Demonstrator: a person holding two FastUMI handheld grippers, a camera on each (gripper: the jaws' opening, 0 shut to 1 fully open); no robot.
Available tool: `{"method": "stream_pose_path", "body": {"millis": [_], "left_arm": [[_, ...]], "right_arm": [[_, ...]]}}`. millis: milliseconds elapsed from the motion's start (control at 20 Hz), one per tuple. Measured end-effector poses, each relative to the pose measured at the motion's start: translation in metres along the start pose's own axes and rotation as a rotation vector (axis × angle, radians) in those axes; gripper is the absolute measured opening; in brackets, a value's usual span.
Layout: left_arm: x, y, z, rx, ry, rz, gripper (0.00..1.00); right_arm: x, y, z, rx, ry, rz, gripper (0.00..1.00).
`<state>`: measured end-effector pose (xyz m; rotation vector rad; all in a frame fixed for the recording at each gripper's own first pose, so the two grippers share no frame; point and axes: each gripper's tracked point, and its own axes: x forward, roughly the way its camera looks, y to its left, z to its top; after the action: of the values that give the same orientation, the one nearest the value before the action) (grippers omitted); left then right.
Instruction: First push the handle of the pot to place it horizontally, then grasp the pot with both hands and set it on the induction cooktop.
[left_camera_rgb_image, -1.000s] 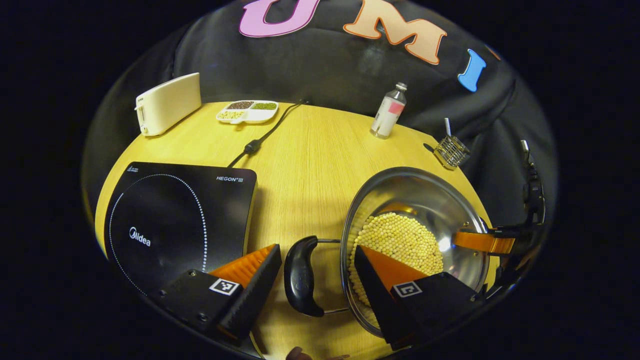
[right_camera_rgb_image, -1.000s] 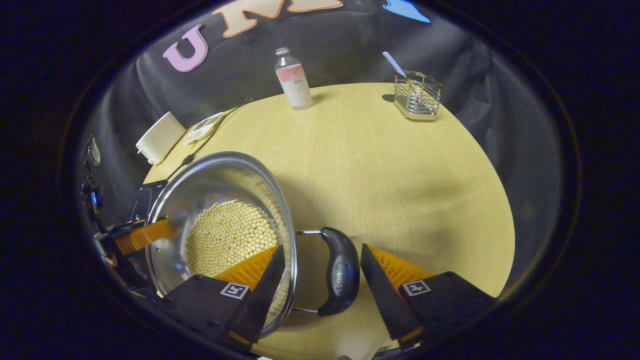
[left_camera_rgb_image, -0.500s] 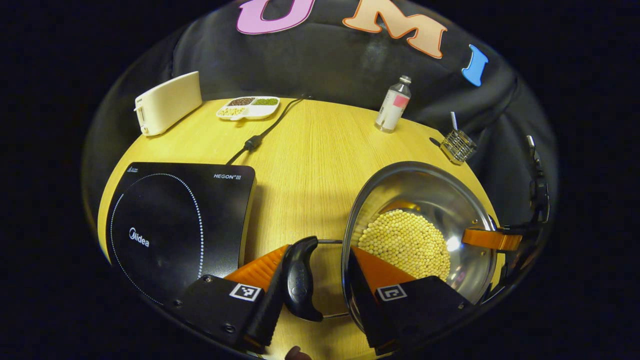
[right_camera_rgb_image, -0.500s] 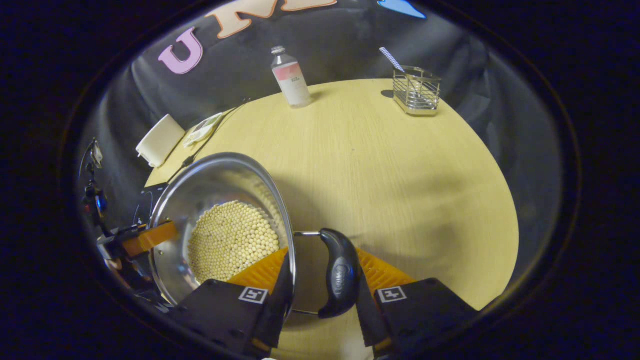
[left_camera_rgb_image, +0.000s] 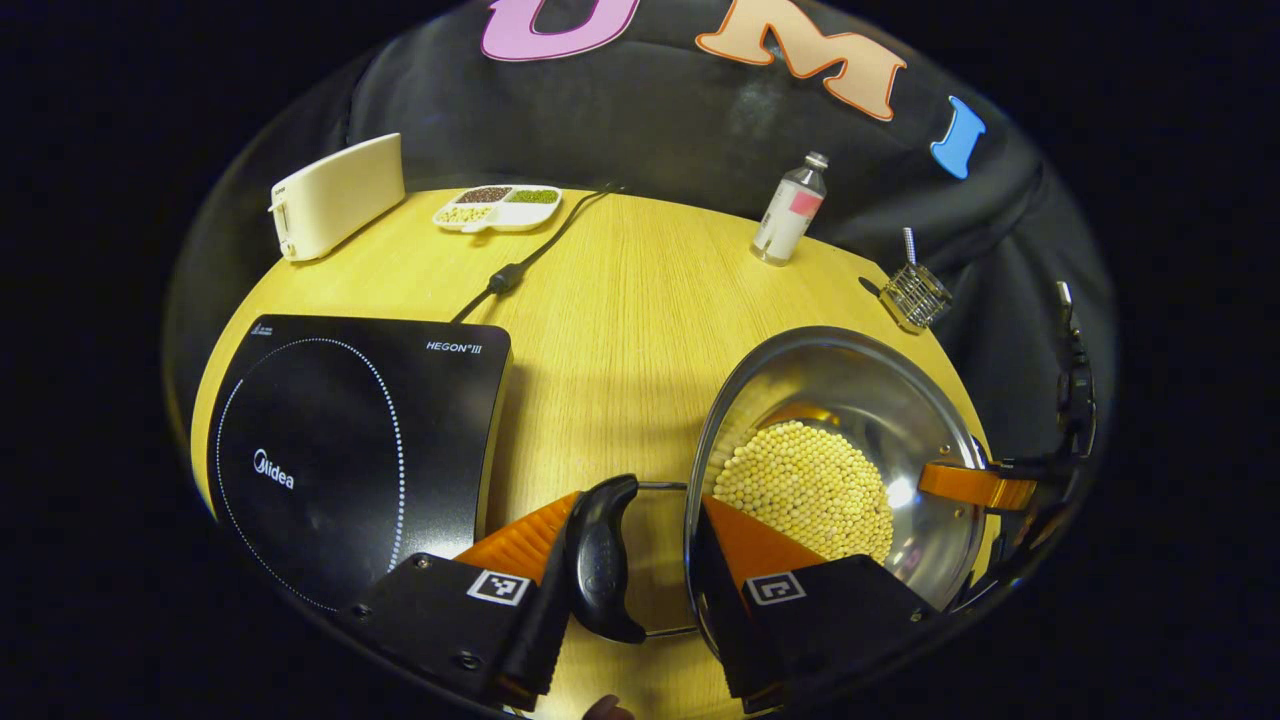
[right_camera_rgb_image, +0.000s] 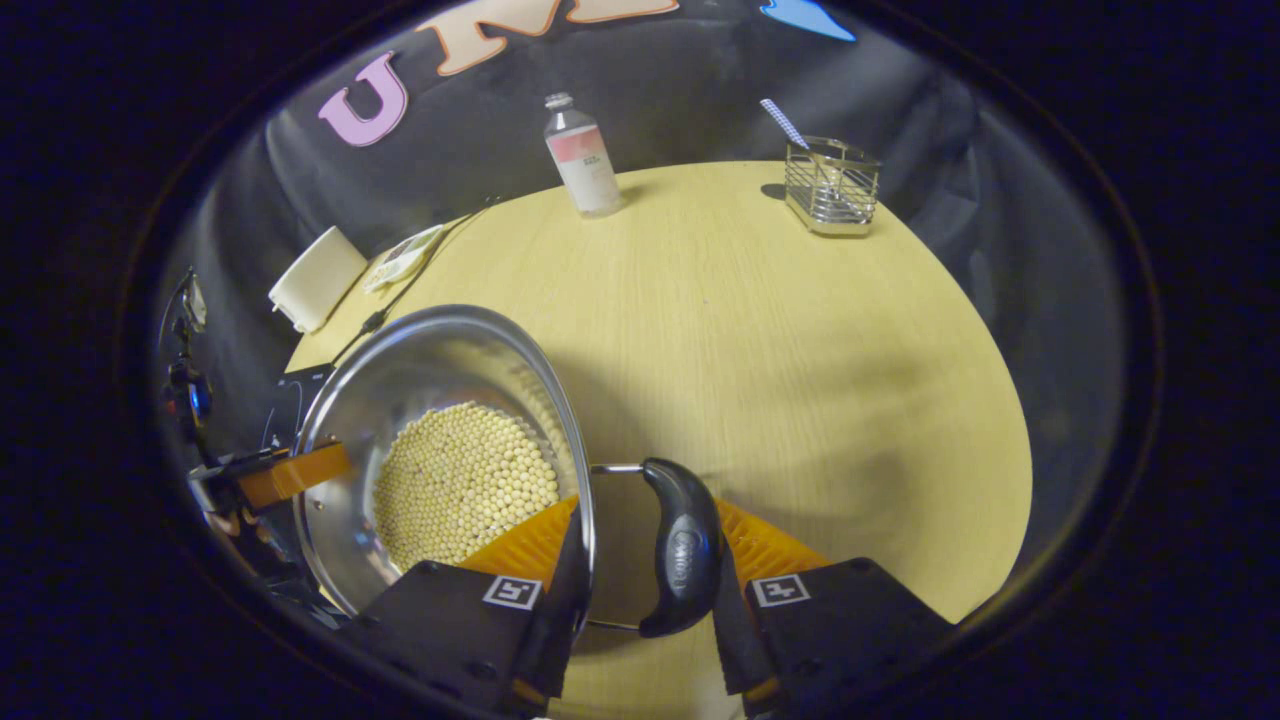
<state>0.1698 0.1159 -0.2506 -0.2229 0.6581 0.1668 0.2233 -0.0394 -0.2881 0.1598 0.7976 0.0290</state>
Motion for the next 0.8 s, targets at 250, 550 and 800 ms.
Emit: {"method": "stream_pose_path", "body": {"millis": [250,550,800], "left_arm": [[-0.009,-0.007,0.003,0.006,-0.023,0.013,0.65],[-0.03,-0.016,0.014,0.008,-0.066,0.035,0.64],[-0.04,-0.015,0.016,-0.009,-0.058,0.006,0.64]], "right_arm": [[-0.004,-0.002,0.004,-0.004,-0.01,0.008,0.56],[-0.027,-0.008,0.017,-0.017,-0.034,0.03,0.61],[-0.044,-0.001,0.018,-0.027,-0.038,0.006,0.61]]}}
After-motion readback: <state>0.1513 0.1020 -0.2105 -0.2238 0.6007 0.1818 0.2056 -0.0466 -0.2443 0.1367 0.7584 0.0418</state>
